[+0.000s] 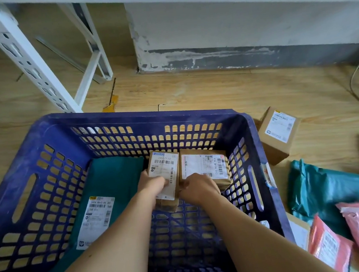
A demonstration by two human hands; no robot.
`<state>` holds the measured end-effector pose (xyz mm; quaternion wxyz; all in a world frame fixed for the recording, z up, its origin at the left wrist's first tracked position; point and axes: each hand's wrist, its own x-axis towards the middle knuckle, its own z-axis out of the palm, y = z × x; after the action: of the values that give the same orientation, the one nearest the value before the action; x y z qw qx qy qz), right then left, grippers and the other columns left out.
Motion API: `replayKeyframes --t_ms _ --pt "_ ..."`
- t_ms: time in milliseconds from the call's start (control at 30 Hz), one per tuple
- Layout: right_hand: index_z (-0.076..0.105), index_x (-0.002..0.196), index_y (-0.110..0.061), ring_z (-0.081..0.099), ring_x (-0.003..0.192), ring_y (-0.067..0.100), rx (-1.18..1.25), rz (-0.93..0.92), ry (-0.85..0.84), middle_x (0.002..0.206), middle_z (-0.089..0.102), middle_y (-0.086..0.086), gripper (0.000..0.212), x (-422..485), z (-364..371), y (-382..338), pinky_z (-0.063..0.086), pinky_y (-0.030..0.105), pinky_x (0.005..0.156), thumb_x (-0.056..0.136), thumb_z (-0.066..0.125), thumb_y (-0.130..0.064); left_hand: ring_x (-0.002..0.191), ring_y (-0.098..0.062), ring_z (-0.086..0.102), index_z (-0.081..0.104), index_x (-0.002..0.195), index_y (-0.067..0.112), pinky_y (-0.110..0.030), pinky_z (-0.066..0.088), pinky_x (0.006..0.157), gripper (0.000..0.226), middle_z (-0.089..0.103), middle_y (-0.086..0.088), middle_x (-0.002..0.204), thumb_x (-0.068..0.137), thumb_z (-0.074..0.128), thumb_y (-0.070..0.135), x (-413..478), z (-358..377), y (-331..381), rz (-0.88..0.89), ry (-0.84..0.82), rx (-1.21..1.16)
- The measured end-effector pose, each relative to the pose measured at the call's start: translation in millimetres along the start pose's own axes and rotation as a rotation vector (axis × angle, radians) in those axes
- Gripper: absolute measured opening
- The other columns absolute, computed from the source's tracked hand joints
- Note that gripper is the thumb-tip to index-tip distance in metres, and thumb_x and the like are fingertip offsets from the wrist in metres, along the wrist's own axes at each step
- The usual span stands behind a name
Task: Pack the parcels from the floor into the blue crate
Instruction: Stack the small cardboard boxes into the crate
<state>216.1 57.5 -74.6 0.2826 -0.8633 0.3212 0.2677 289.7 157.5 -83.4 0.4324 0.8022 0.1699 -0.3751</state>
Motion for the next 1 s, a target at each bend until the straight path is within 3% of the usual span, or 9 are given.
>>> replayKeyframes --t_ms 67,167,267,367,500,733,1000 --pt "0.063 0.107 -0.014 0.057 0.086 0.020 0.007 -0.008 -0.008 0.103 0.066 0.006 0.033 0 0 -1 0.045 0.027 0.064 0.083 0.057 -0.037 0.116 -0.027 0.055 0.042 0.132 0.011 -0.033 0.046 0.091 0.068 0.057 -0.009 0.128 0.074 0.076 0.013 -1 2 0 -0.002 0.016 0.068" --pt "0.064 0.107 -0.015 0.058 0.085 0.021 -0.025 -0.034 -0.021 0.104 0.067 0.006 0.032 2 1 0 0.044 0.026 0.061 0.084 0.054 -0.035 0.127 -0.034 0.042 0.018 0.147 0.016 -0.047 0.037 0.106 0.111 0.039 -0.014 0.141 0.060 0.085 0.036 -2 7 -1 0.001 0.065 0.221" --pt "0.063 0.110 -0.013 0.061 0.094 0.023 -0.051 -0.028 -0.026 0.108 0.065 0.008 0.030 3 0 2 0.050 0.030 0.068 0.086 0.052 -0.029 0.134 -0.037 0.029 -0.009 0.150 0.024 -0.054 0.029 0.109 0.130 0.022 -0.015 0.149 0.060 0.085 0.039 -6 12 -3 0.083 0.098 0.378" --pt "0.061 0.111 -0.009 0.062 0.096 0.026 -0.075 0.020 0.004 0.109 0.063 0.011 0.028 3 -4 8 0.052 0.031 0.071 0.088 0.052 -0.023 0.133 -0.035 0.029 -0.015 0.147 0.029 -0.054 0.033 0.105 0.128 0.020 -0.014 0.146 0.065 0.081 0.043 -10 16 -7 0.189 0.128 0.557" --pt "0.061 0.112 -0.008 0.061 0.095 0.027 -0.044 0.012 0.024 0.112 0.061 0.014 0.030 7 -6 18 0.049 0.029 0.065 0.086 0.047 -0.015 0.126 -0.035 0.036 -0.011 0.148 0.031 -0.050 0.041 0.098 0.122 0.029 -0.017 0.139 0.067 0.079 0.044 -11 14 -6 0.230 0.202 0.615" --pt "0.065 0.108 -0.011 0.062 0.095 0.026 0.000 -0.041 0.039 0.109 0.064 0.013 0.028 11 -6 19 0.055 0.031 0.075 0.086 0.048 -0.013 0.126 -0.036 0.033 -0.003 0.149 0.028 -0.046 0.042 0.093 0.115 0.030 -0.018 0.138 0.069 0.078 0.043 -6 3 -6 0.256 0.256 0.560" --pt "0.063 0.113 -0.013 0.058 0.102 0.026 -0.022 -0.095 0.045 0.112 0.063 0.011 0.030 7 -4 12 0.046 0.030 0.074 0.092 0.044 -0.023 0.126 -0.033 0.036 0.001 0.150 0.024 -0.044 0.041 0.096 0.116 0.032 -0.016 0.137 0.066 0.078 0.051 -3 11 -3 0.333 0.206 0.588"
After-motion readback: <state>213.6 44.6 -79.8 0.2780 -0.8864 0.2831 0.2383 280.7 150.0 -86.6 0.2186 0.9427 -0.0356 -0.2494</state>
